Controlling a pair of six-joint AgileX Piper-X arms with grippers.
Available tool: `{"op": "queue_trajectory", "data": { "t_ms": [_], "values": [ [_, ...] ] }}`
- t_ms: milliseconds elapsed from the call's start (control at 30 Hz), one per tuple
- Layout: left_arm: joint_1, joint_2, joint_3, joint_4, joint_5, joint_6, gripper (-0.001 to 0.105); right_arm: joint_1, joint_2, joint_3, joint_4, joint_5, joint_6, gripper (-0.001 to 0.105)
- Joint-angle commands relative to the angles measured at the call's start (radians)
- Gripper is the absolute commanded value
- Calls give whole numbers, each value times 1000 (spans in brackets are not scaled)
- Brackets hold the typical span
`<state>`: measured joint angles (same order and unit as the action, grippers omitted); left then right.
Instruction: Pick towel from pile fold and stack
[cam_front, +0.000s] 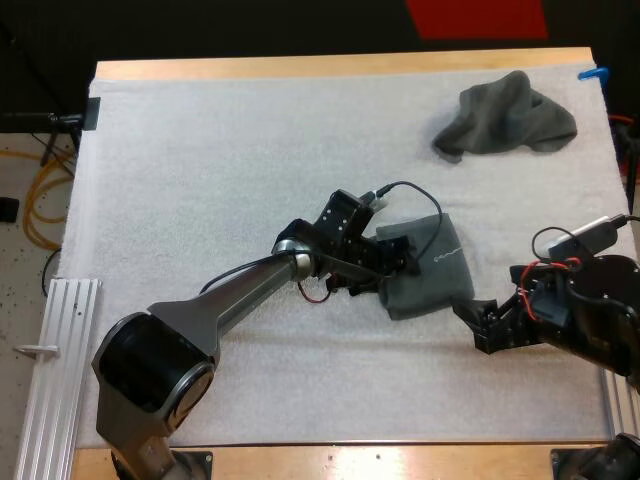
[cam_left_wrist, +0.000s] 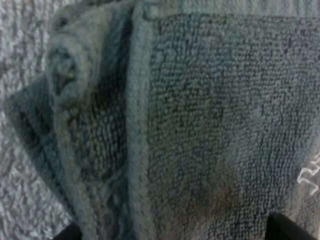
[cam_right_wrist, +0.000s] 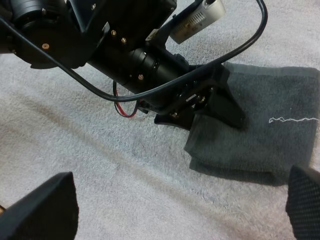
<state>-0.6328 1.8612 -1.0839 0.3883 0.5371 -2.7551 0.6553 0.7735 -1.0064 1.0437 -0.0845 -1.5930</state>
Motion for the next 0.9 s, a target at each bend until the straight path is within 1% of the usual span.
{"op": "queue_trajectory", "data": {
  "t_ms": [0, 67, 133, 167, 233, 267, 333, 367, 467, 567, 667, 733, 767, 833, 867],
  "values": [
    [-10, 10, -2, 12, -8, -4, 64, 0, -2, -7, -10, 5, -11, 82],
    [-10, 10, -2, 12, -8, -4, 58, 0, -2, -7, -10, 5, -11, 82],
    [-10, 10, -2, 12, -8, -4, 47, 0, -2, -7, -10, 5, -11, 82],
    [-10, 10, -2, 12, -8, -4, 43, 0, -2, -7, -10, 5, -11, 82],
    [-10, 10, -2, 12, -8, -4, 27, 0, -2, -7, -10, 5, -11, 82],
    [-10, 10, -2, 12, -8, -4, 24, 0, -2, -7, -10, 5, -11, 82],
    [-10, 10, -2, 12, -8, -4, 4, 0, -2, -7, -10, 5, -11, 82],
    [-10, 10, -2, 12, -8, -4, 0, 0, -2, -7, -10, 5, -9, 82],
    [-10, 10, -2, 12, -8, 2, 0, 0, -2, -7, -10, 5, -5, 82],
    [-10, 10, -2, 12, -8, 53, 0, 0, -2, -7, -10, 5, -5, 82],
    [-10, 1, -8, 47, -18, 140, 0, 0, -2, -7, -10, 5, -5, 82],
    [-2, -10, -22, 120, -59, 245, 0, 0, -2, -7, -10, 5, -5, 82],
    [3, -15, -28, 143, -74, 277, 0, 0, -2, -7, -10, 5, -5, 82],
    [23, -30, -57, 250, -146, 413, 0, 0, -2, -7, -10, 5, -2, 82],
    [30, -34, -64, 278, -158, 438, 0, 0, -2, -7, -10, 5, -2, 82]
  ]
}}
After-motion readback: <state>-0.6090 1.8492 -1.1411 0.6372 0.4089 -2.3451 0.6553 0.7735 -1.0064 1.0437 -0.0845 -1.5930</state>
